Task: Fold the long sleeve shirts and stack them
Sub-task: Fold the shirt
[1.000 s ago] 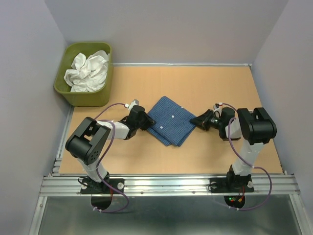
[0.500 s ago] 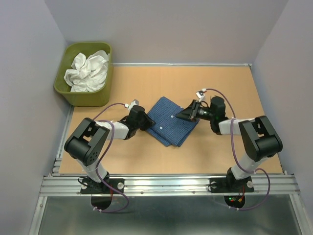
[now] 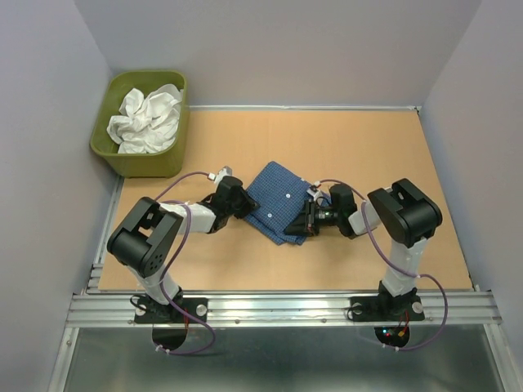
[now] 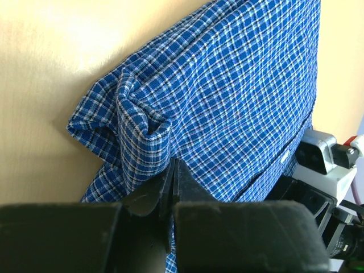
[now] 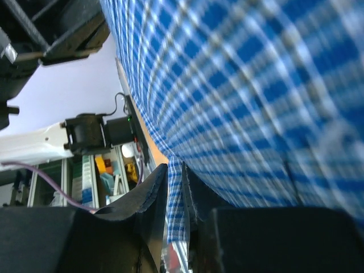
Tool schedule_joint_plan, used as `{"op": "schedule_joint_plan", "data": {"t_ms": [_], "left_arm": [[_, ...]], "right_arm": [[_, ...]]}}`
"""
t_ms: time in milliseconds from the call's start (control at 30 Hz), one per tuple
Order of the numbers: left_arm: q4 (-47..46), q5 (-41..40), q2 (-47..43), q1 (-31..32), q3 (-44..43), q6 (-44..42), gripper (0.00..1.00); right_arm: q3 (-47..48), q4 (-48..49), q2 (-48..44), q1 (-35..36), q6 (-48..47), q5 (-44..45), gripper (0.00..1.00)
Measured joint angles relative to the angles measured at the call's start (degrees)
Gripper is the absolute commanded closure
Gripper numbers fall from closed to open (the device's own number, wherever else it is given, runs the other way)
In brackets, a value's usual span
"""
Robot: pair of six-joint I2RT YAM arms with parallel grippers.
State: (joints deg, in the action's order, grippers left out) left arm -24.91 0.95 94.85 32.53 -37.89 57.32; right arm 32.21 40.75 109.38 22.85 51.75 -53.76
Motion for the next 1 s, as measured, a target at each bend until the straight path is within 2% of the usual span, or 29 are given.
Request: {"op": "schedule_joint_plan", "data": {"t_ms": [233, 333, 433, 533, 567, 667, 767, 900, 1000], "left_arm": [[2.3, -0.5, 0.6, 0.0, -2.0, -1.5, 0.87], [4.7, -1.2, 2.9, -0.3, -6.0, -4.7, 0.84], [7.3, -2.7, 5.9, -0.9, -11.4, -8.6, 0.75], [10.4, -5.0, 6.7, -1.2, -15.9, -13.1, 0.56], [11.1, -5.6, 6.4, -1.2, -16.4, -14.0, 0.44], [14.5, -8.0, 3.3, -1.1, -17.4, -16.9, 0.27], [18.4, -10.8, -1.9, -0.4, -17.4, -17.7, 0.18], [22.4, -12.7, -7.7, 2.3, -17.5, -15.4, 0.18], [23.7, -12.7, -7.7, 4.8, -16.9, -12.5, 0.21]], "right_arm": [[-1.6, -0.9, -1.7, -1.9, -1.5, -1.6, 0.77], [-1.4, -7.4, -5.7, -1.9, -4.9, -0.1, 0.77], [1.7, -19.3, -11.5, -2.4, -10.7, 4.7, 0.72], [6.1, -26.4, -17.1, -6.5, -14.2, 9.4, 0.56], [7.9, -28.2, -18.6, -8.5, -15.3, 11.2, 0.51], [14.0, -33.9, -20.5, -12.5, -19.3, 18.3, 0.49], [18.7, -38.1, -20.2, -13.1, -22.3, 24.0, 0.48], [20.2, -41.0, -18.2, -13.0, -24.4, 27.5, 0.48], [20.1, -43.8, -15.1, -13.0, -25.6, 29.2, 0.48]]}}
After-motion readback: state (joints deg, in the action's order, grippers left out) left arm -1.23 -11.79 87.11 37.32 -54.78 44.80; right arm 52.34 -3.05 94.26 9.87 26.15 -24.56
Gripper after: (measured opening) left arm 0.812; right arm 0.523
